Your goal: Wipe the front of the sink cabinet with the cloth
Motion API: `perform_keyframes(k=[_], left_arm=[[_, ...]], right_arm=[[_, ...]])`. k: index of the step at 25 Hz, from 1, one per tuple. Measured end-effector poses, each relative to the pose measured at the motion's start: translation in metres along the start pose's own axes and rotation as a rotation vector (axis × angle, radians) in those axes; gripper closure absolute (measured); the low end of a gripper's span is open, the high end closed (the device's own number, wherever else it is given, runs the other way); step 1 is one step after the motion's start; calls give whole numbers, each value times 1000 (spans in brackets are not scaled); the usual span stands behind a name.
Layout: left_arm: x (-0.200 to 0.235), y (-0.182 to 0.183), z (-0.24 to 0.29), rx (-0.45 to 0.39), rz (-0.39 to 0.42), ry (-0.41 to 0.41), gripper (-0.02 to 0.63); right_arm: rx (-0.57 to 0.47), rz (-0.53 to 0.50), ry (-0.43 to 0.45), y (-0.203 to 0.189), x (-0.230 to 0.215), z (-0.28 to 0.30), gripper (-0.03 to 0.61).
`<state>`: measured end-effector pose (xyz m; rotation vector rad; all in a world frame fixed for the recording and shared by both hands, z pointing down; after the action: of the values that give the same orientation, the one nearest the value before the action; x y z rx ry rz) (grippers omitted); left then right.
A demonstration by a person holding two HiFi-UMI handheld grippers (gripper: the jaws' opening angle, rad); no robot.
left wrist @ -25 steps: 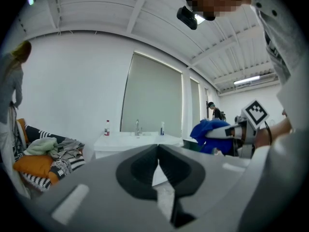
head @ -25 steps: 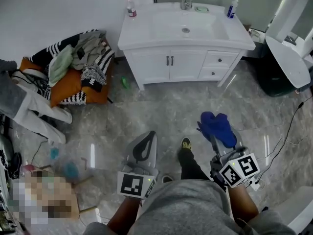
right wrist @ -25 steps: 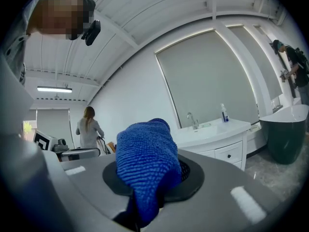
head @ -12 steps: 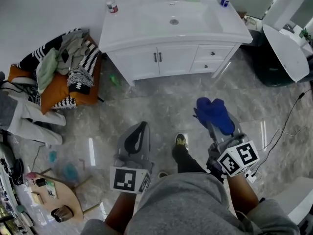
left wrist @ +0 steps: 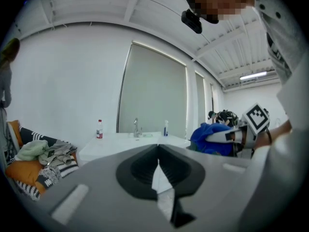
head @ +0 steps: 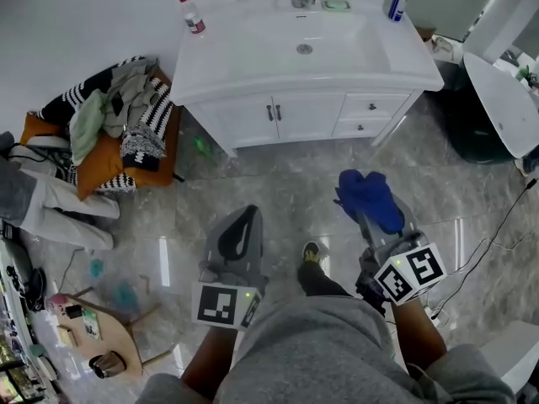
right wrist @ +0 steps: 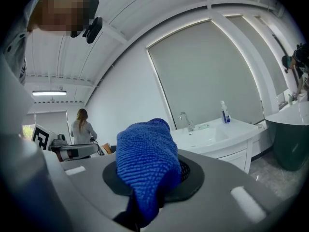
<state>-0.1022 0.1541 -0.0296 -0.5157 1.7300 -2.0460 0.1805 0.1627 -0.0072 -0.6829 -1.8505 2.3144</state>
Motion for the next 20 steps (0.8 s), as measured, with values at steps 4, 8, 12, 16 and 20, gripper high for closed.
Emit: perform_keyframes(k=[4, 8, 12, 16, 20], left_arm=[[-2, 7, 16, 1, 20, 26, 603], [-4, 13, 31, -4, 35, 41, 603], [-5, 15, 35, -7, 36, 58, 603], [-6, 16, 38, -2, 38, 63, 603], [0, 17, 44, 8, 38, 55, 602]], right_arm=[[-2, 1, 22, 8, -18, 12, 487], [-1, 6, 39, 13, -33, 22, 486], [2, 9, 57, 14, -38, 28, 486], [7, 14, 64, 11, -41, 30, 487], [15, 21, 62, 13, -41, 38, 487]])
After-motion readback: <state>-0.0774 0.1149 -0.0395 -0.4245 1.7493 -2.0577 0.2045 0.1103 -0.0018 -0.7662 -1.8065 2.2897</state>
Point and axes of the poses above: the fingertips, and each gripper's own axes: z forward along the fingers, x to its left, y out of its top, the point moved 10 cm from there along -z, backward along the fingers
